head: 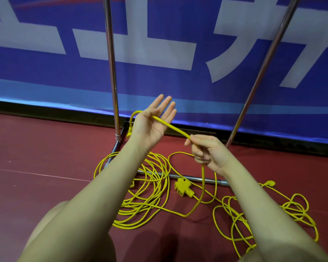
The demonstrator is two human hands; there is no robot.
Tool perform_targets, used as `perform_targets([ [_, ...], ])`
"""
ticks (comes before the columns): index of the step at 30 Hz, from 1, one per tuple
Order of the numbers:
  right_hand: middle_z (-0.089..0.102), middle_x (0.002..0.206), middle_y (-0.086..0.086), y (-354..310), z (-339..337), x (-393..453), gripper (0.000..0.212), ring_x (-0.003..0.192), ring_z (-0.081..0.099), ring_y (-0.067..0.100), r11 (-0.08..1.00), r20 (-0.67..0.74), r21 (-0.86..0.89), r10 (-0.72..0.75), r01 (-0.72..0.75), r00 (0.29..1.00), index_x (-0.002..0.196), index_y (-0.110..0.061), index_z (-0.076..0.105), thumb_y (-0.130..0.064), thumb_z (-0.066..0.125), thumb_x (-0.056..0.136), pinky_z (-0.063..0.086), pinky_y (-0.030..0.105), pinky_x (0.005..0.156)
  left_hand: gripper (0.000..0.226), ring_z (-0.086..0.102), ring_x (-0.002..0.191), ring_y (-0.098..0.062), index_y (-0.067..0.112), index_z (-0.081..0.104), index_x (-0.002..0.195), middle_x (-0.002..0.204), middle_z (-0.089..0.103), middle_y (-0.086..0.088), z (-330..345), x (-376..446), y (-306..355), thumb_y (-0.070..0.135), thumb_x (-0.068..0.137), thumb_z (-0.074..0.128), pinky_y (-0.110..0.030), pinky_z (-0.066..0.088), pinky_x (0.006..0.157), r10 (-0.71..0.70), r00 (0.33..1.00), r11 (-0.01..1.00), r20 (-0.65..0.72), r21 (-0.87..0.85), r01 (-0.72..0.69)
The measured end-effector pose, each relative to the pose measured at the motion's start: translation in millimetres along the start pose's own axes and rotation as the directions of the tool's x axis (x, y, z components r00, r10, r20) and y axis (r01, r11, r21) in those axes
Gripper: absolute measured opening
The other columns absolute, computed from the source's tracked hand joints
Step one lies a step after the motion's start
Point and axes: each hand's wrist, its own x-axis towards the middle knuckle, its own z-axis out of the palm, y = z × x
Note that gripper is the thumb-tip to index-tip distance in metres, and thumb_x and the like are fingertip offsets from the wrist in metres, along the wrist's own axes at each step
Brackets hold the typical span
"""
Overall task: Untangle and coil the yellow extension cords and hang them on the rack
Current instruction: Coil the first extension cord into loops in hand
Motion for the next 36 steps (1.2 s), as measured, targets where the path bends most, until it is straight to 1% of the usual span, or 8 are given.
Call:
perform_targets([
  [6,0.040,0.043,0.001,2.9,-0.8,0.8,0.026,0.032,0.024,0.007,0.999,-0.010,-0.039,0.005,-0.006,1.000,0.079,-0.001,0.064,-0.025,0.054,0.080,0.013,0.020,0.043,0.029,0.071,0.070,-0.015,0.010,0.059,0.113,0.097,0.073,-0.010,-0.5,-0.9,6.7,0.020,0.102,0.034,-0.028,0.058,0.059,-0.048,0.996,0.999,0.070,-0.008,0.049],
  [14,0.053,0.057,0.005,15.9,-15.1,-0.4,0.017,0.045,0.046,0.014,0.984,0.066,-0.160,0.092,-0.080,0.994,0.086,-0.003,0.066,-0.019,0.060,0.084,0.036,0.025,0.052,0.024,0.072,0.079,-0.021,0.001,0.058,0.110,0.093,0.072,-0.014,0.4,2.2,16.0,0.005,0.099,0.037,-0.031,0.059,0.071,-0.033,0.999,0.996,0.036,0.088,0.029],
  [18,0.057,0.061,0.003,25.8,-21.5,-3.3,0.024,0.052,0.051,0.014,0.929,-0.018,-0.317,0.197,-0.192,0.980,0.080,-0.007,0.066,-0.020,0.051,0.093,0.043,0.025,0.058,0.022,0.065,0.055,-0.010,0.006,0.060,0.104,0.081,0.073,-0.006,-1.4,2.2,26.1,0.010,0.099,0.040,-0.016,0.052,0.050,-0.023,0.999,0.987,-0.028,0.158,0.027],
  [21,0.055,0.061,0.000,32.4,-20.0,-5.0,0.023,0.049,0.048,0.010,0.880,-0.092,-0.403,0.235,-0.252,0.968,0.080,-0.010,0.065,-0.020,0.050,0.096,0.036,0.021,0.052,0.029,0.049,0.040,-0.007,0.009,0.061,0.099,0.066,0.067,-0.002,-4.5,-0.1,30.7,0.026,0.100,0.038,-0.015,0.038,0.037,-0.081,0.996,0.954,-0.032,0.287,0.087],
  [25,0.042,0.058,0.003,26.6,-13.7,2.1,0.011,0.039,0.033,0.005,0.975,-0.241,-0.079,0.185,-0.209,0.953,0.086,-0.009,0.055,-0.007,0.049,0.095,0.022,0.015,0.037,0.058,0.038,0.032,-0.011,0.008,0.072,0.070,0.048,0.056,-0.003,-5.9,-2.3,27.8,0.034,0.100,0.030,-0.015,0.029,0.035,-0.179,0.983,0.845,0.033,0.518,0.136],
  [28,0.044,0.062,0.006,7.8,-11.1,6.5,0.015,0.039,0.036,0.006,0.967,-0.296,0.218,0.192,-0.129,0.936,0.088,-0.009,0.049,0.002,0.042,0.094,0.024,0.014,0.034,0.067,0.049,0.034,-0.014,0.006,0.073,0.064,0.051,0.061,-0.009,-8.6,-1.6,23.7,0.035,0.100,0.025,-0.018,0.036,0.036,-0.331,0.940,0.680,0.085,0.712,0.175],
  [32,0.048,0.070,0.011,-18.2,-1.8,3.3,0.013,0.046,0.038,0.010,0.869,-0.266,0.493,0.202,-0.047,0.943,0.084,-0.005,0.049,-0.007,0.041,0.094,0.030,0.015,0.039,0.060,0.068,0.059,-0.017,0.003,0.073,0.078,0.072,0.072,-0.012,-15.3,-3.0,12.2,0.035,0.098,0.027,-0.020,0.052,0.053,-0.534,0.844,0.451,0.044,0.859,0.240],
  [36,0.048,0.079,0.013,-32.9,5.0,2.2,0.027,0.057,0.041,0.017,0.788,-0.264,0.615,0.167,0.032,0.950,0.086,-0.001,0.053,-0.027,0.048,0.092,0.031,0.020,0.053,0.043,0.069,0.088,-0.014,-0.001,0.062,0.106,0.095,0.073,-0.006,-21.1,-6.0,-12.6,0.025,0.100,0.029,-0.023,0.052,0.083,-0.680,0.732,0.279,0.048,0.940,0.197],
])
